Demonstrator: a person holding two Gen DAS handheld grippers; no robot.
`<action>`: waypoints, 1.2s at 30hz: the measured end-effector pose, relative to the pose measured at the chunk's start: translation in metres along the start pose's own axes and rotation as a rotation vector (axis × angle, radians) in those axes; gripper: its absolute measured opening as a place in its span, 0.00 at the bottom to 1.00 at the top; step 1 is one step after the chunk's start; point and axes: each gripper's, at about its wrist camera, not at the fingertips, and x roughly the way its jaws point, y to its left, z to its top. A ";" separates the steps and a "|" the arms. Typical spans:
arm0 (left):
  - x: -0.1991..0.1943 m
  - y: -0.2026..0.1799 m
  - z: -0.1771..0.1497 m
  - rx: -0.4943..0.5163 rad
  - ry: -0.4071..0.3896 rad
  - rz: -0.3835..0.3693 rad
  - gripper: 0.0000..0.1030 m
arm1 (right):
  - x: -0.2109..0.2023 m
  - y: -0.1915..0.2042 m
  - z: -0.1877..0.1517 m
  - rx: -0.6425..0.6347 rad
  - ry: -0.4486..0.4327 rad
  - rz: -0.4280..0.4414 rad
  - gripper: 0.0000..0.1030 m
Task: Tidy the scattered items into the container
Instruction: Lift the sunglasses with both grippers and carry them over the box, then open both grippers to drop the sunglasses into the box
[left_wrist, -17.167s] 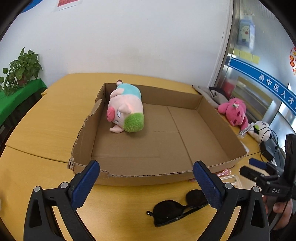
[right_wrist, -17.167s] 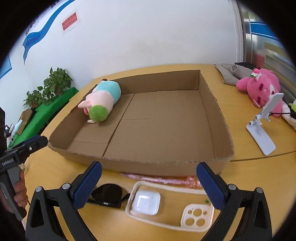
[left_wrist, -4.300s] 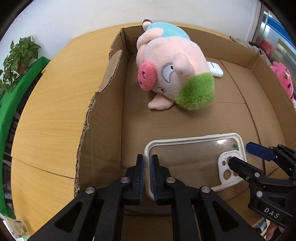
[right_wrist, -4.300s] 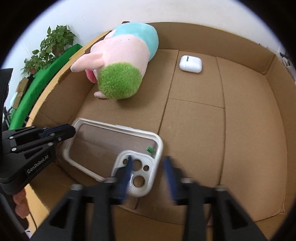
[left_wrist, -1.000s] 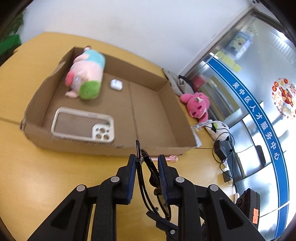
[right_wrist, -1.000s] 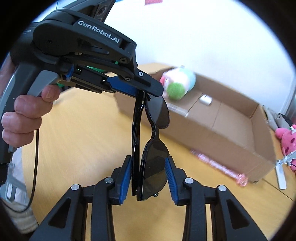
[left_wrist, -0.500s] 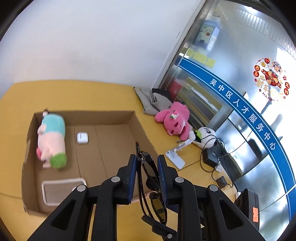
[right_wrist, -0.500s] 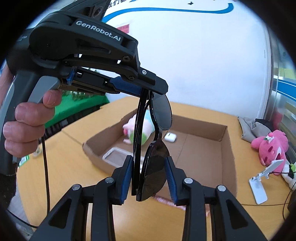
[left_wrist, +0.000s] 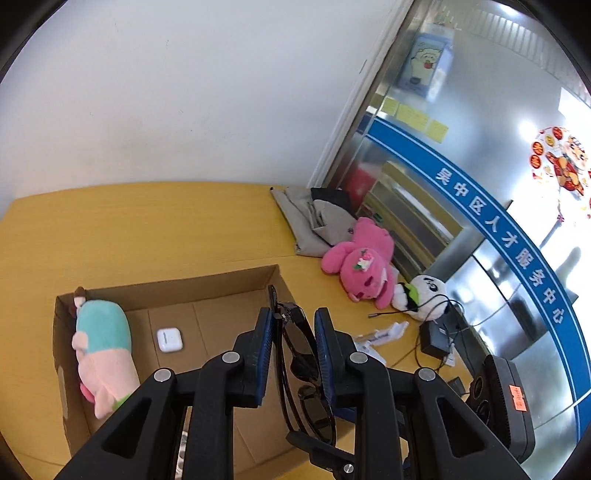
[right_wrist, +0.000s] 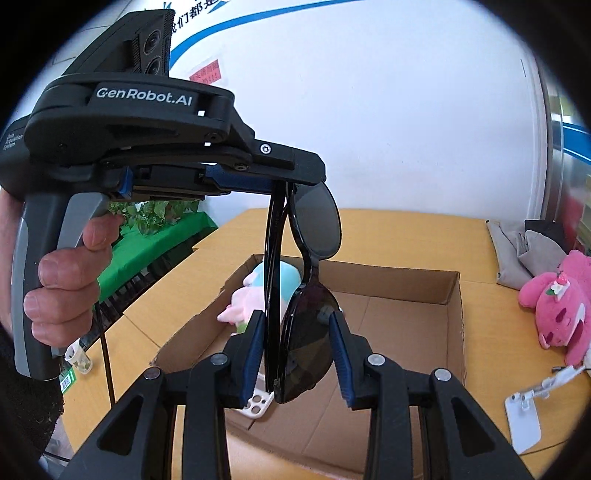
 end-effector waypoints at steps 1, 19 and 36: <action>0.007 0.005 0.005 0.000 0.007 0.003 0.23 | 0.008 -0.004 0.005 0.008 0.014 0.004 0.33; 0.194 0.136 0.011 -0.164 0.263 -0.006 0.23 | 0.201 -0.089 -0.009 0.176 0.344 0.028 0.32; 0.285 0.179 -0.019 -0.291 0.353 -0.010 0.33 | 0.245 -0.129 -0.038 0.234 0.470 -0.055 0.34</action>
